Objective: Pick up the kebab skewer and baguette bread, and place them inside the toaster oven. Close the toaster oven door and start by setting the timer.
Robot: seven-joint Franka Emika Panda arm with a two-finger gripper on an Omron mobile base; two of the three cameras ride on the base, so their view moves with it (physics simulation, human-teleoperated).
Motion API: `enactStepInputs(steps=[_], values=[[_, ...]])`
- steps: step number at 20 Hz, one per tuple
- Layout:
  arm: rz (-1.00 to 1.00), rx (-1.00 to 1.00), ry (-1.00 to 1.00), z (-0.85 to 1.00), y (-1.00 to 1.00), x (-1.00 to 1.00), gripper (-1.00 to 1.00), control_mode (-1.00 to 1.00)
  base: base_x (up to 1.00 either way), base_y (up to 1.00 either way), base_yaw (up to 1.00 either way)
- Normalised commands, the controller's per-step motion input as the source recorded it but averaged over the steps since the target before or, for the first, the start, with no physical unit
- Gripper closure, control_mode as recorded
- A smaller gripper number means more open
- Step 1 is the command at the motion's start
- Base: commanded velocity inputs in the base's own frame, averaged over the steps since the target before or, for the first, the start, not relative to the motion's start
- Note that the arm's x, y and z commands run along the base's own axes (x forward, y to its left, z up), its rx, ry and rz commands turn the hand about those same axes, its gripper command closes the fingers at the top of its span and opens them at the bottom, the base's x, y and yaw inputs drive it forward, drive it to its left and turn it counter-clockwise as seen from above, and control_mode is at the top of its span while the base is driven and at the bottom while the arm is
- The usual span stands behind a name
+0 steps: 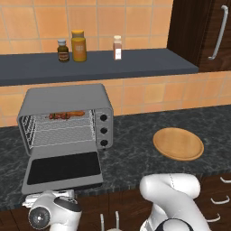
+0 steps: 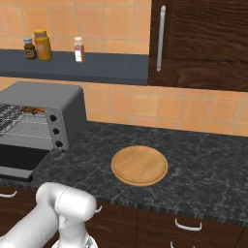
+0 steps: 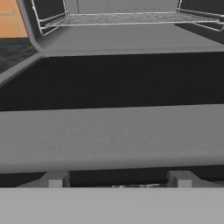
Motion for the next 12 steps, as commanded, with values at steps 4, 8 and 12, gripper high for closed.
enactStepInputs(steps=[4,8,12], values=[[0.0,0.0,0.0,-0.07,0.0,0.0,-1.0,-1.0,0.0,0.0,0.0],[0.0,0.0,-0.01,-0.2,0.0,0.03,-1.0,-1.0,0.0,0.0,0.0],[0.0,0.01,-0.02,-0.18,0.0,0.46,-1.0,-1.0,0.0,0.0,0.0]])
